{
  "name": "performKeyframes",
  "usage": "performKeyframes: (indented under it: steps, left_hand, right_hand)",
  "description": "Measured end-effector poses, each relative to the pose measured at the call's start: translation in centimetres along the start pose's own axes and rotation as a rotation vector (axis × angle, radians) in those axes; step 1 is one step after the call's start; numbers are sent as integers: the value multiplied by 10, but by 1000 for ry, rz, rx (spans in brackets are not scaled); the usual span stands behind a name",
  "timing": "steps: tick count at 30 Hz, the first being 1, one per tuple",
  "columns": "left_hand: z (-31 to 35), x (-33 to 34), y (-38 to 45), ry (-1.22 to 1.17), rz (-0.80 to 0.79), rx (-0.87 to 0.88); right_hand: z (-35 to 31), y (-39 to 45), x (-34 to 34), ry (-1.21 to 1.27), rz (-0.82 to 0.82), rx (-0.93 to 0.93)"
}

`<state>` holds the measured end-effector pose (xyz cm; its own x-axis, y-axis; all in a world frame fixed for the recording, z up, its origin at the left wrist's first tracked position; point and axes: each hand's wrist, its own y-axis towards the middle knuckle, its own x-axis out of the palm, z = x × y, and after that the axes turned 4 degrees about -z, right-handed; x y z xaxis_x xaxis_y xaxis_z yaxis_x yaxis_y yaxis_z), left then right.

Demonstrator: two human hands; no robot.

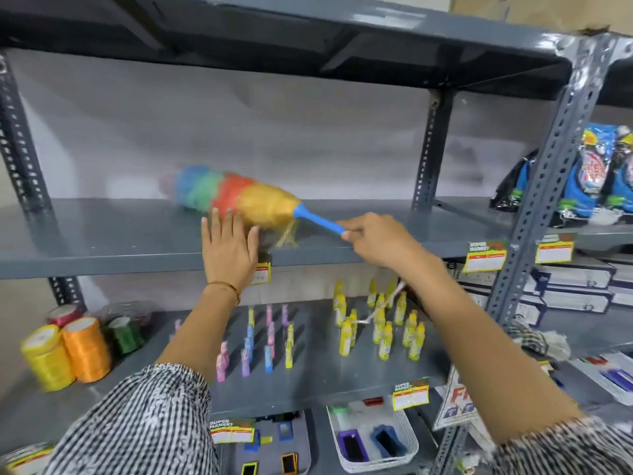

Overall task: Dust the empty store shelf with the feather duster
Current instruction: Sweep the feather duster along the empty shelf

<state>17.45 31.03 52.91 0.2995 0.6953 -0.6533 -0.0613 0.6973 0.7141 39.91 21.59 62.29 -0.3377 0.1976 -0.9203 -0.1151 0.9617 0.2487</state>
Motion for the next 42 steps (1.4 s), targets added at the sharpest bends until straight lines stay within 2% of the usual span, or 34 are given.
performKeyframes:
  steps: [3,6,10,19,25,32,35,38,42]
  left_hand:
    - [-3,10,-3,34,-46,-4]
    - [-5,17,-1,49,-44,-7]
    - [-5,20,0,47,-27,0]
    - [-16,9,-4,82,-88,34]
    - [-55,-12,-13,56,-4,-126]
    - [-95,-42,-27,86,89,-252]
    - [-102,-52,-31,68,150,-293]
    - [-112,-63,-33,87,223,-307]
    - [-114,-67,-28,130,245,-293]
  right_hand:
    - [45,-4,-16,19,88,126]
    - [90,-16,-26,-124,150,299]
    - [102,-30,-21,-232,109,381]
    - [19,-30,5,-473,53,56]
    - [-34,-44,22,-492,17,-174]
    - [-92,-37,49,-404,-15,-476]
    - [-108,-28,57,-362,-38,-545]
    - [-111,-4,59,-290,-77,-577]
    - [-85,44,44,-29,-67,-521]
